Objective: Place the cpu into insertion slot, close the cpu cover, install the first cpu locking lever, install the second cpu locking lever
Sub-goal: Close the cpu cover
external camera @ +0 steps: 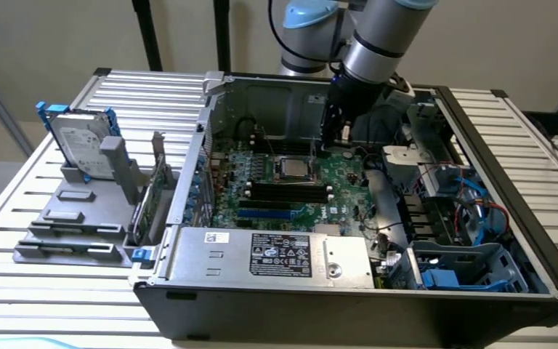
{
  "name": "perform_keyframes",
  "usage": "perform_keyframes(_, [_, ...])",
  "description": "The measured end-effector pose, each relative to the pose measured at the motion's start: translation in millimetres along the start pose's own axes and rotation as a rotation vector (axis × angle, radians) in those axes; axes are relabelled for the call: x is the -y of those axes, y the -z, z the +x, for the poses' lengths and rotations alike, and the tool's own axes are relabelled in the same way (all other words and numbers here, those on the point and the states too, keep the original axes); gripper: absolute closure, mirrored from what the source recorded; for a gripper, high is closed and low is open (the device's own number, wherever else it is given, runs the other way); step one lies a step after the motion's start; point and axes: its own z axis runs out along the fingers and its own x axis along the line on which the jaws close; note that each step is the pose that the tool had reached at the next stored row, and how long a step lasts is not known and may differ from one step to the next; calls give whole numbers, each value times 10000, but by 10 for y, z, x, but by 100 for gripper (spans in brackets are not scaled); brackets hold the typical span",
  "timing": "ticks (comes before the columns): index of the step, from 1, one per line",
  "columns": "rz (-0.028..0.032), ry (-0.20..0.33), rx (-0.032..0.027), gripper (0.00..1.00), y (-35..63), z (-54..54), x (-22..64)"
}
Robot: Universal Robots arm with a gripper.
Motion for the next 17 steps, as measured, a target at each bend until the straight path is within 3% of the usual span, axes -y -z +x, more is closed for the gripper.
perform_keyframes(4, [216, -7, -1, 89, -19, -1, 98])
perform_keyframes(8, [360, -12, -2, 89, -43, -4, 219])
perform_keyframes(12, [449, -15, -4, 89, -82, -18, 369])
perform_keyframes(15, [479, -16, -3, 89, -132, -31, 489])
perform_keyframes(17, [481, -15, -5, 89, -170, -37, 518])
